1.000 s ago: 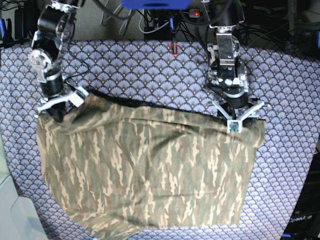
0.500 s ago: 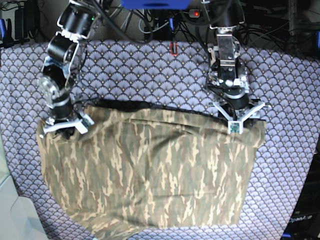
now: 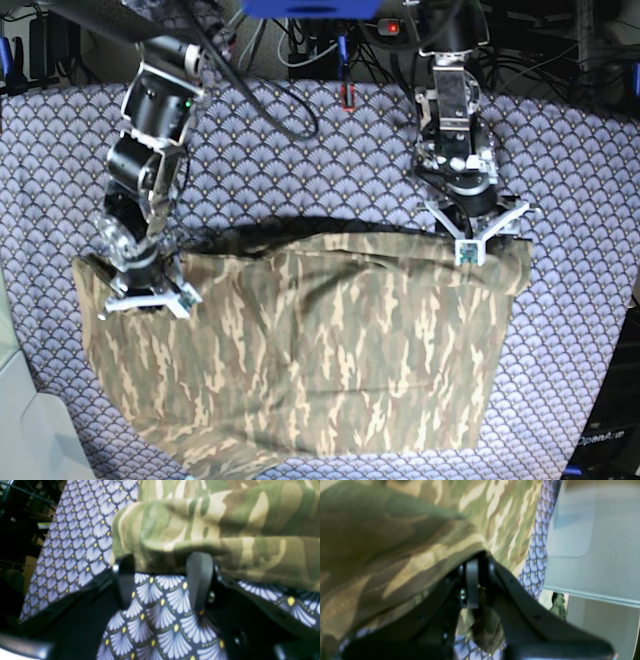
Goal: Fold the T-shirt properly
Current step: 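Pull the grasped edge away from the left gripper to spread the shirt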
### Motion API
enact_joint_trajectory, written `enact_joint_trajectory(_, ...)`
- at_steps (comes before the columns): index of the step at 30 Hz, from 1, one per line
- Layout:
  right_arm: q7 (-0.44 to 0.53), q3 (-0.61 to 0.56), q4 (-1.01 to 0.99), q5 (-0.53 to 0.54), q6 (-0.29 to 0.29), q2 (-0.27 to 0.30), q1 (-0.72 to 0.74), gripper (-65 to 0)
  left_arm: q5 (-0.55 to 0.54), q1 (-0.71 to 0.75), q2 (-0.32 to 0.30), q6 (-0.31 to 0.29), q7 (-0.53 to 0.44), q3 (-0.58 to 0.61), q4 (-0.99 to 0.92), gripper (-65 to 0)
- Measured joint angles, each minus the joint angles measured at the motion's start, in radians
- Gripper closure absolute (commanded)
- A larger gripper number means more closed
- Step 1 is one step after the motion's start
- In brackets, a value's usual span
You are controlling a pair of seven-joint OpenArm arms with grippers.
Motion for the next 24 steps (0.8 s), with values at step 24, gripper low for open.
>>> enact_joint_trajectory(24,-0.119,-0.001,-0.421,0.004,-0.209,0.087,0.222,-8.5,0.000,0.013,0.000,0.003,-0.003,0.002,0.000,-33.0)
